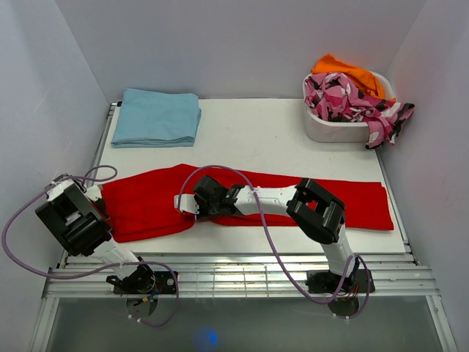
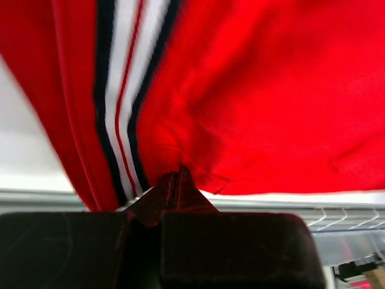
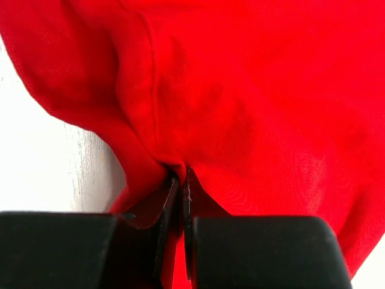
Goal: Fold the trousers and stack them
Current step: Fold the trousers
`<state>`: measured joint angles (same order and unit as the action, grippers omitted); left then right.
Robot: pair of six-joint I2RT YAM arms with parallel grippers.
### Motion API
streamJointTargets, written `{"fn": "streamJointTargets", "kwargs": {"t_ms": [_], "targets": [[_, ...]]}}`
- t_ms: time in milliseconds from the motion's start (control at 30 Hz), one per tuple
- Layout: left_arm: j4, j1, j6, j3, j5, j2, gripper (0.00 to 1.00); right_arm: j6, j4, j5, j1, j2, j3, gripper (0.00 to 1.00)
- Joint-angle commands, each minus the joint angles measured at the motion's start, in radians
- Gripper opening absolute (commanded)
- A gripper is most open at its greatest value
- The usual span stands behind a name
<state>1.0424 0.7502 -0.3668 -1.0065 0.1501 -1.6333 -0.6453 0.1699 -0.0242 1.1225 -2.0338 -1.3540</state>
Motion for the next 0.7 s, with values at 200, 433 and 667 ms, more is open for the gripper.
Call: {"fn": "streamJointTargets", "kwargs": {"t_ms": [200,433,667], "targets": [[-0.278,0.009,0.071,0.034,-0.173,-0.164,0.00,0.013,0.137,-0.071,-0.015,-0.025,0.056,0.08],[-0.272,0.006,0.066,-0.265,-0.170,-0.353,0.00,-0.014,0.190,-0.042,-0.038,0.072,0.121,0.47],[-0.229,0.005,-0.044,-0.350,-0.158,-0.353,0.00,-0.021,0.321,0.116,-0.145,0.279,0.208,0.60]]}}
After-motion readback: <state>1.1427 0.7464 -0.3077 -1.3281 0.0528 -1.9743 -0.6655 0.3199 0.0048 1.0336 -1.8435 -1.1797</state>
